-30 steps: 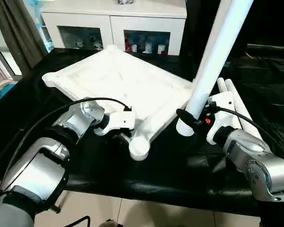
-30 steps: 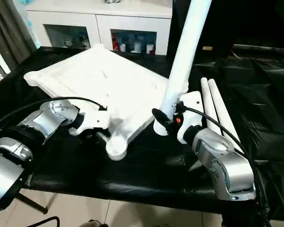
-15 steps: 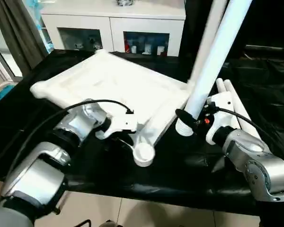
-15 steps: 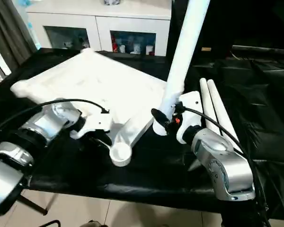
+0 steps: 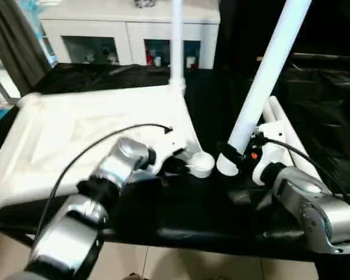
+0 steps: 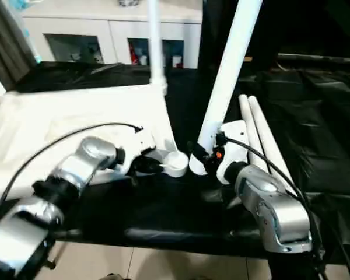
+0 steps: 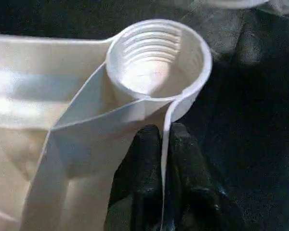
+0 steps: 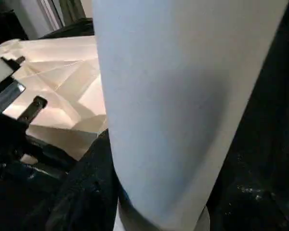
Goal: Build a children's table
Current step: Rotate table base
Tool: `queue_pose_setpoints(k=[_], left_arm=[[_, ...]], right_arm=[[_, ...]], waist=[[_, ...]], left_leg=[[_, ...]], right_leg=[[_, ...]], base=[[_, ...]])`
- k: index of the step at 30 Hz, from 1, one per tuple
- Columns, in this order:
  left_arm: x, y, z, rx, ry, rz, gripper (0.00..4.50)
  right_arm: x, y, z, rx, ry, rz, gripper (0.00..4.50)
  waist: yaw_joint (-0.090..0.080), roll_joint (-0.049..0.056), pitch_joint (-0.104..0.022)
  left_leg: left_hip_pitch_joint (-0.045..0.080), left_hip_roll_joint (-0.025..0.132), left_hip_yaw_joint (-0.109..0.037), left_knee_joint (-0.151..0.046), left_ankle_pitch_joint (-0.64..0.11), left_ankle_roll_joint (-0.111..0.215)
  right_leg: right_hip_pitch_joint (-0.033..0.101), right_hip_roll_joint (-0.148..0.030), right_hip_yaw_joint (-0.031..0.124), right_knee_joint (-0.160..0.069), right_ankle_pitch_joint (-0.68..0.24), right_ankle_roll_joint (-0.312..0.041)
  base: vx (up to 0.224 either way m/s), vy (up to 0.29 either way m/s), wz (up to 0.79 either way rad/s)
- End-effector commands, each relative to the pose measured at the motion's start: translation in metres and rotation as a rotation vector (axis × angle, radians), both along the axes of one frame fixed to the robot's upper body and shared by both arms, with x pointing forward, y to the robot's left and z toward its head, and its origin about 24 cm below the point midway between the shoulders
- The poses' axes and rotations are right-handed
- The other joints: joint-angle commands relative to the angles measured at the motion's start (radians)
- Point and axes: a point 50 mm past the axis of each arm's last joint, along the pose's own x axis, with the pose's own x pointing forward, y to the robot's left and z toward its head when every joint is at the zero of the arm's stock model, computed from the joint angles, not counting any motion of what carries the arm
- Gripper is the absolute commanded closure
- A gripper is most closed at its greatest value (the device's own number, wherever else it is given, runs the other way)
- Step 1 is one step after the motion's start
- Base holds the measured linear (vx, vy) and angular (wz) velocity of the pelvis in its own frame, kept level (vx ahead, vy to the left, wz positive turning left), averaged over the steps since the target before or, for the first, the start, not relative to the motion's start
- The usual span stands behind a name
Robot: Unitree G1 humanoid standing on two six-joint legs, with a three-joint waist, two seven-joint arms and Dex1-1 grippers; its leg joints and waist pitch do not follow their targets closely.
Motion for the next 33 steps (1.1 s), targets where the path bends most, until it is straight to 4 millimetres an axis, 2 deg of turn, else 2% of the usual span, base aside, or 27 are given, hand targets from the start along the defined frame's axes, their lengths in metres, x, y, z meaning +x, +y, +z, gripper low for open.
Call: queue_pose_setpoints(k=[1, 5, 8, 10, 13, 16, 20, 26, 33], left_arm=[[-0.003, -0.003, 0.0, -0.014, -0.049, -0.033, 4.43], [-0.004, -0.004, 0.003, -0.03, -0.093, -0.047, 4.5], [-0.007, -0.006, 0.005, -0.041, -0.137, -0.076, 4.5], [-0.006, -0.005, 0.006, -0.057, -0.127, -0.065, 4.03], [-0.007, -0.002, 0.007, -0.054, -0.107, -0.066, 3.85], [-0.005, 0.005, 0.009, -0.056, -0.102, -0.045, 3.5], [-0.004, 0.013, 0.008, -0.04, -0.086, -0.045, 3.5], [-0.006, 0.02, 0.005, -0.015, -0.06, -0.044, 3.49], [-0.009, 0.025, -0.002, 0.017, -0.045, -0.051, 3.49]], right_arm=[[0.004, -0.007, 0.004, -0.011, -0.018, -0.03, 2.59], [0.005, -0.008, 0.007, -0.037, -0.053, -0.018, 2.59], [0.003, -0.009, 0.007, -0.058, -0.08, 0.018, 2.59], [0.003, -0.01, 0.007, -0.036, -0.068, 0.028, 2.59], [0.002, -0.009, 0.008, -0.013, -0.06, 0.043, 2.59], [0.001, -0.008, 0.008, -0.003, -0.058, 0.058, 2.59], [0.0, -0.007, 0.008, 0.001, -0.06, 0.068, 2.59], [0.0, -0.007, 0.008, 0.004, -0.061, 0.074, 2.59], [0.001, -0.007, 0.009, 0.001, -0.065, 0.077, 2.59]], waist=[[0.007, -0.011, -0.081], [0.006, -0.011, -0.08], [0.006, -0.015, -0.079], [0.006, -0.016, -0.08], [0.006, -0.014, -0.079], [0.006, -0.015, -0.077], [0.004, -0.015, -0.077], [0.005, -0.013, -0.078], [0.004, -0.011, -0.077]], left_leg=[[0.006, 0.045, -0.021, -0.067, -0.178, 0.041], [0.006, 0.044, -0.019, -0.067, -0.185, 0.037], [0.004, 0.044, -0.019, -0.067, -0.185, 0.035], [0.006, 0.045, -0.019, -0.067, -0.18, 0.042], [0.005, 0.046, -0.019, -0.066, -0.175, 0.047], [0.005, 0.044, -0.018, -0.067, -0.188, 0.044], [0.006, 0.044, -0.019, -0.068, -0.192, 0.038], [0.007, 0.046, -0.019, -0.069, -0.189, 0.033], [0.008, 0.045, -0.019, -0.07, -0.203, 0.029]], right_leg=[[0.056, -0.071, 0.046, -0.083, -0.265, -0.185], [0.055, -0.073, 0.046, -0.085, -0.278, -0.177], [0.056, -0.073, 0.047, -0.086, -0.297, -0.162], [0.054, -0.073, 0.047, -0.084, -0.286, -0.166], [0.054, -0.073, 0.047, -0.083, -0.274, -0.176], [0.053, -0.073, 0.046, -0.086, -0.304, -0.17], [0.05, -0.071, 0.046, -0.087, -0.323, -0.158], [0.051, -0.072, 0.048, -0.082, -0.291, -0.171], [0.05, -0.072, 0.047, -0.086, -0.314, -0.166]], base=[[0.0, 0.0, 0.0], [0.0, 0.0, 0.0], [0.0, 0.0, 0.0], [0.0, 0.0, 0.0], [0.0, 0.0, 0.0], [0.0, 0.0, 0.0], [0.0, 0.0, 0.0], [0.0, 0.0, 0.0], [0.0, 0.0, 0.0]])
